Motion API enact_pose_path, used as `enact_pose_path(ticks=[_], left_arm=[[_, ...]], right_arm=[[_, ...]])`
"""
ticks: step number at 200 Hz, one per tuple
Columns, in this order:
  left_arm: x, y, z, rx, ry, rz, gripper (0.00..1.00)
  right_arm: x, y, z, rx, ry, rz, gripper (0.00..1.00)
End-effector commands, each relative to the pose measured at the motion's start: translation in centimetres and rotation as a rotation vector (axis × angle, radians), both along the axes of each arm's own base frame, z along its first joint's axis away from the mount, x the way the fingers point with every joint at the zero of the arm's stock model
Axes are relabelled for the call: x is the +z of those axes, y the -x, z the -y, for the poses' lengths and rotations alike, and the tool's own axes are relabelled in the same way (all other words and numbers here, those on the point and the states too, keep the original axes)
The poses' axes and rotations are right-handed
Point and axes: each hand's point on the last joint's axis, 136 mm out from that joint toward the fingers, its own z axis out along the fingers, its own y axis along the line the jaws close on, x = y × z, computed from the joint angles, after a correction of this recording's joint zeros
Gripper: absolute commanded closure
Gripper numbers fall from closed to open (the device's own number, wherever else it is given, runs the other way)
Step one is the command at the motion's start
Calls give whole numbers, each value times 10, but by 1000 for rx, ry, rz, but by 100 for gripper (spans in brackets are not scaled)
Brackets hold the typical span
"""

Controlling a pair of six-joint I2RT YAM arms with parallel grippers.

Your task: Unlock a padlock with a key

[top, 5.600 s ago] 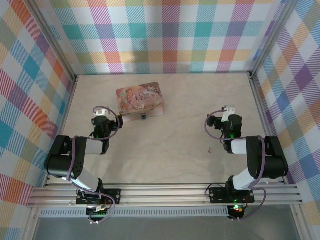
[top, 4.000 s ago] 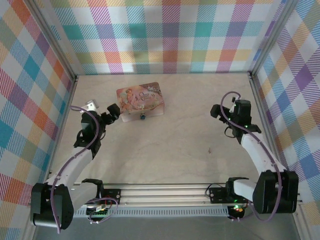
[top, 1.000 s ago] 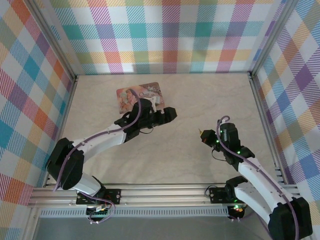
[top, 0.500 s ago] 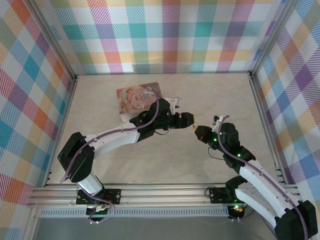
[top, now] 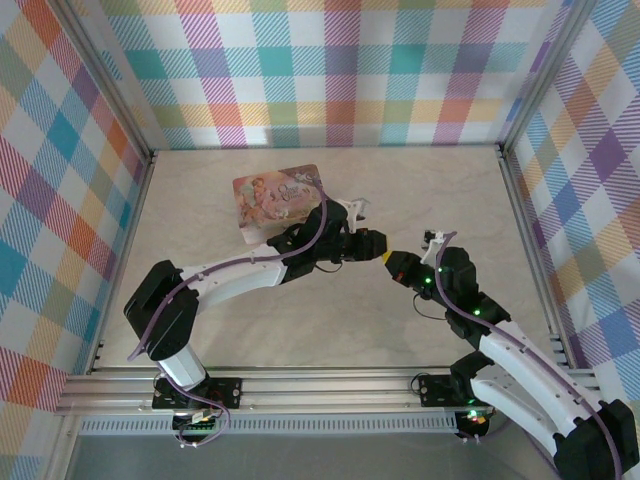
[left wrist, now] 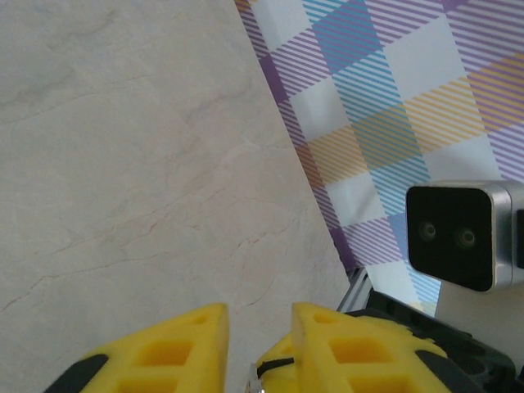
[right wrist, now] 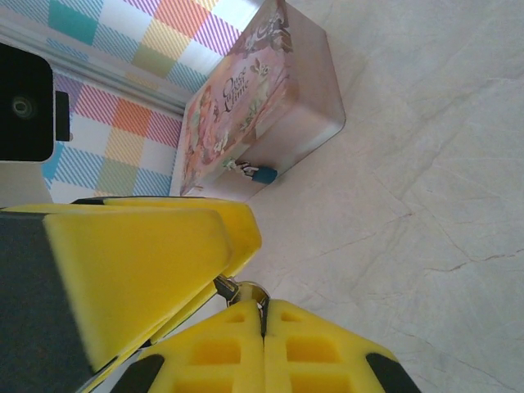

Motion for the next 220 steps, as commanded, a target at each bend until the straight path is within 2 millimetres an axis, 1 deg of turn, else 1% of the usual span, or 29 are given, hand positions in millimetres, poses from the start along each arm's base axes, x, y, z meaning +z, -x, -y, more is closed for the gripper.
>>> enact_pose_path(ticks=[1,27,36,51,62,78,100,120,143,167,180,193,220], left_arm=[[11,4,8,-28,10,24,83],[12,3,3,-13,-8,36,96],[14,3,0,-1,-18,44,100],[20,1,-7,11,-35,67,100],[29,1,-12,11,-46,99,100],[42,1,-22,12,-66,146,100],[58,3,-37,-2,-85,195,100],[73,10,-44,-53,-84,235,100],[90,21,-48,-116,-72,279,100],[106,32,-48,-170,-27,311,100],[111,35,-47,-186,-8,319,100],[114,37,-46,-195,7,320,100],[115,38,-42,-209,23,312,100]], right_arm=[[26,-5,-5,4,-42,63,100],[24,-4,-5,10,-29,66,100],[23,-2,-6,22,-16,71,93],[21,2,-6,52,18,96,83],[20,7,-6,81,50,122,77],[25,14,-7,134,84,185,68],[37,21,-4,170,89,261,57],[58,28,-5,235,18,337,50],[84,34,-11,319,-80,410,47],[104,42,-23,418,-129,466,45],[109,44,-27,449,-145,473,45],[109,43,-29,466,-156,469,45],[109,41,-32,473,-174,462,47]])
